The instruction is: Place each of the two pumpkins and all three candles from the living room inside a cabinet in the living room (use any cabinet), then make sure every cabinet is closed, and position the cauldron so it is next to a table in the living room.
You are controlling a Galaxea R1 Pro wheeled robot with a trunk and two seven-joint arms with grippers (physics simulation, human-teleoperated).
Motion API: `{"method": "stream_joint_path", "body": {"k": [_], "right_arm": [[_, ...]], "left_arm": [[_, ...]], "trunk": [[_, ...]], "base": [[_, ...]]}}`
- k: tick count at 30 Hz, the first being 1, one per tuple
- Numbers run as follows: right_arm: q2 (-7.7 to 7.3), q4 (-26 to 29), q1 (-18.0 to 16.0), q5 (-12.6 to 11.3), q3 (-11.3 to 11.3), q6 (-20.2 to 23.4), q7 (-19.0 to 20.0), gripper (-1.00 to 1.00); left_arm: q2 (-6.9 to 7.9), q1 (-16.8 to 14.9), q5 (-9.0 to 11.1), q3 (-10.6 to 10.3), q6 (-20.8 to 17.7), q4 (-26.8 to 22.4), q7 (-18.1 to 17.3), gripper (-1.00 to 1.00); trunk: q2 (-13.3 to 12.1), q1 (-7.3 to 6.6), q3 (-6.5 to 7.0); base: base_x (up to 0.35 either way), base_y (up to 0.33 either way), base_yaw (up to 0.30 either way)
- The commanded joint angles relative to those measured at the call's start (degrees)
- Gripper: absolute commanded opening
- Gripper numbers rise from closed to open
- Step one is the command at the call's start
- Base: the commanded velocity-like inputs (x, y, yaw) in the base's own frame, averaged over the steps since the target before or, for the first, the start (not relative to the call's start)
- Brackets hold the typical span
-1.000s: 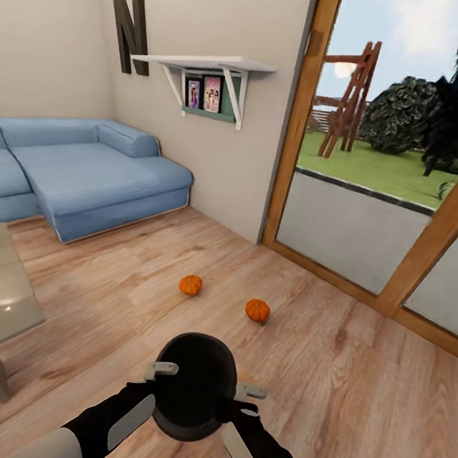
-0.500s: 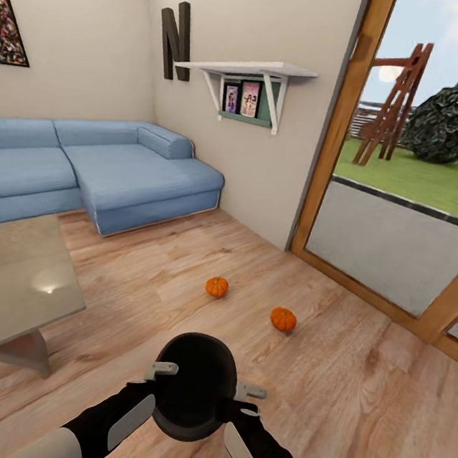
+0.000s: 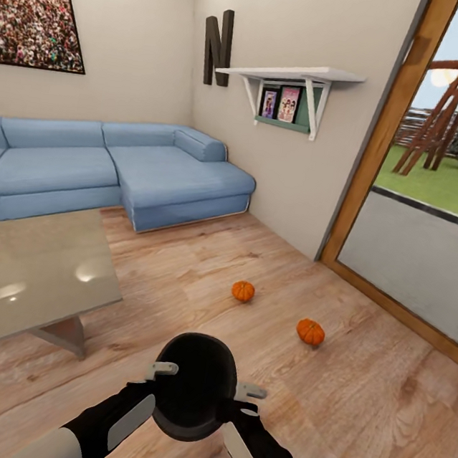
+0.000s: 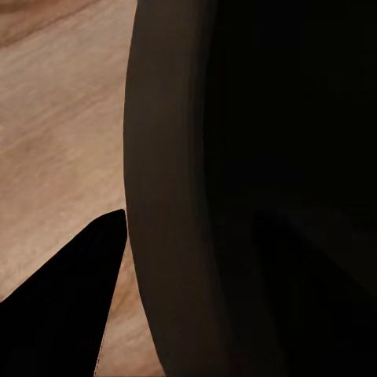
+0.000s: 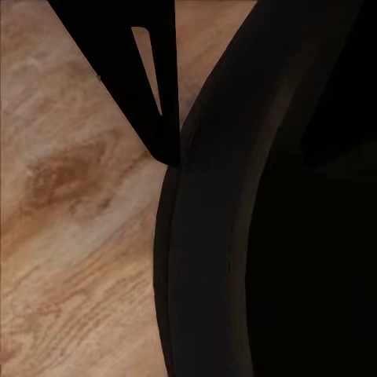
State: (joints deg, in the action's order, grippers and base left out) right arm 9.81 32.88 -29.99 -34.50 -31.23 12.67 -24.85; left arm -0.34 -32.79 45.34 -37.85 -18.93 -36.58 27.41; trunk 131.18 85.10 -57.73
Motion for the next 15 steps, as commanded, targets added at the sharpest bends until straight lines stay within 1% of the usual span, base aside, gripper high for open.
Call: {"method": "stream_joint_path", "body": {"k": [1,6,11,15], "right_arm": [[-0.04,0.96,-0.06,-0.48,-0.34,0.07,-0.38,-1.0],[-0.05,0.96,-0.06,-0.48,-0.32,0.09,-0.37,-1.0],[-0.05,0.96,-0.06,-0.48,-0.32,0.16,-0.38,-1.0],[-0.05,0.96,-0.06,-0.48,-0.32,0.16,-0.37,-1.0]], "left_arm": [[0.08,-0.08,-0.78,-0.05,-0.32,-0.07,0.46,-1.0],[0.08,-0.08,-0.78,-0.09,-0.32,-0.07,0.45,-1.0],[0.08,-0.08,-0.78,-0.06,-0.32,-0.07,0.45,-1.0],[0.08,-0.08,-0.78,-0.05,-0.32,-0.07,0.45,-1.0]], "trunk": [[0.03,-0.01,-0.05],[0.03,-0.01,-0.05],[0.03,-0.01,-0.05],[0.03,-0.01,-0.05]], "base": [[0.0,0.0,0.291],[-0.007,0.0,0.291],[-0.091,0.0,0.291],[-0.028,0.0,0.291]]}}
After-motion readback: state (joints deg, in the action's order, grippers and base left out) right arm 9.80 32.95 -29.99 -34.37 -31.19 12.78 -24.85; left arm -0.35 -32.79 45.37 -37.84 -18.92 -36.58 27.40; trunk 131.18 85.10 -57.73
